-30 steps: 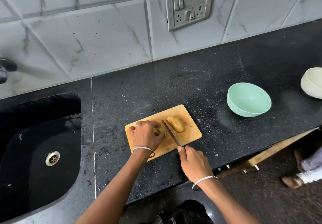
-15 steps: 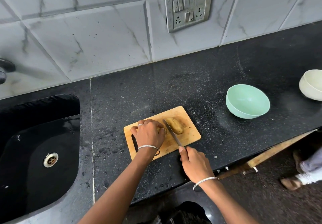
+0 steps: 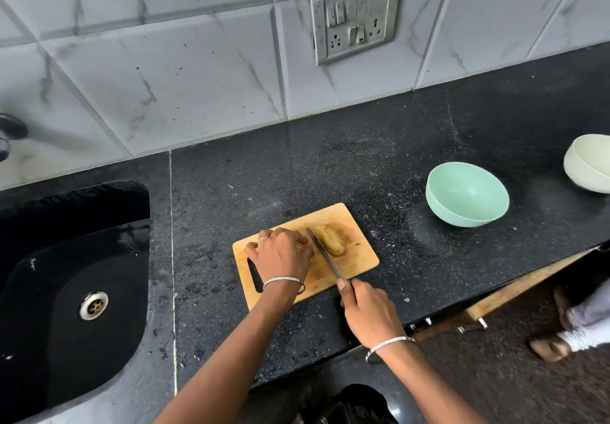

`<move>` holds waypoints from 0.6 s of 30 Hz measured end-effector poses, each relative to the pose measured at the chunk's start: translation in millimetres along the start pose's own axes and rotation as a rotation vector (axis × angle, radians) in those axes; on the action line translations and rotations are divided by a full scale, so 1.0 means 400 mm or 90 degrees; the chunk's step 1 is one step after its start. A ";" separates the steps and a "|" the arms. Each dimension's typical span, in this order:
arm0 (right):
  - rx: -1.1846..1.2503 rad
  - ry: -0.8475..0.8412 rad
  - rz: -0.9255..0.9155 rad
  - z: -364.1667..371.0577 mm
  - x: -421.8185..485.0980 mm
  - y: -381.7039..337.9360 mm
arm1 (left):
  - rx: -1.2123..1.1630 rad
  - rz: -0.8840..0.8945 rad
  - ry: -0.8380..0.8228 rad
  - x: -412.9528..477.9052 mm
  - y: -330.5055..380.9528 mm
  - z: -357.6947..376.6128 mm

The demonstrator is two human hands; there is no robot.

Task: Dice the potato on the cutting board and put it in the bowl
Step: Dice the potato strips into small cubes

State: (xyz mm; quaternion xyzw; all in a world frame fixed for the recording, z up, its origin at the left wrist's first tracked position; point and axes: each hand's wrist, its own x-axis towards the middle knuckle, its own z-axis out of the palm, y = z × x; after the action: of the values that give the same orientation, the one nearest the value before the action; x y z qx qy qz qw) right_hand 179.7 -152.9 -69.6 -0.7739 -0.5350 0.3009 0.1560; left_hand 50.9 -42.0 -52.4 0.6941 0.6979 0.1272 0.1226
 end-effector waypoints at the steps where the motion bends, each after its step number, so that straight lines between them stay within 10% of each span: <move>1: 0.001 0.000 0.000 0.000 -0.001 0.000 | -0.003 0.002 -0.002 0.001 0.001 0.000; 18: 0.011 0.011 0.019 -0.019 -0.023 -0.002 | 0.024 0.030 -0.032 0.015 0.008 -0.015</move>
State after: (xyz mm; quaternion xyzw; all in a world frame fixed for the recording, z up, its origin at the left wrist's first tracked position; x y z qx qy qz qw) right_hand 181.5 -160.5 -60.5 -0.7832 -0.5191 0.3012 0.1627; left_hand 51.6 -35.9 -45.6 0.7156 0.6803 0.0992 0.1240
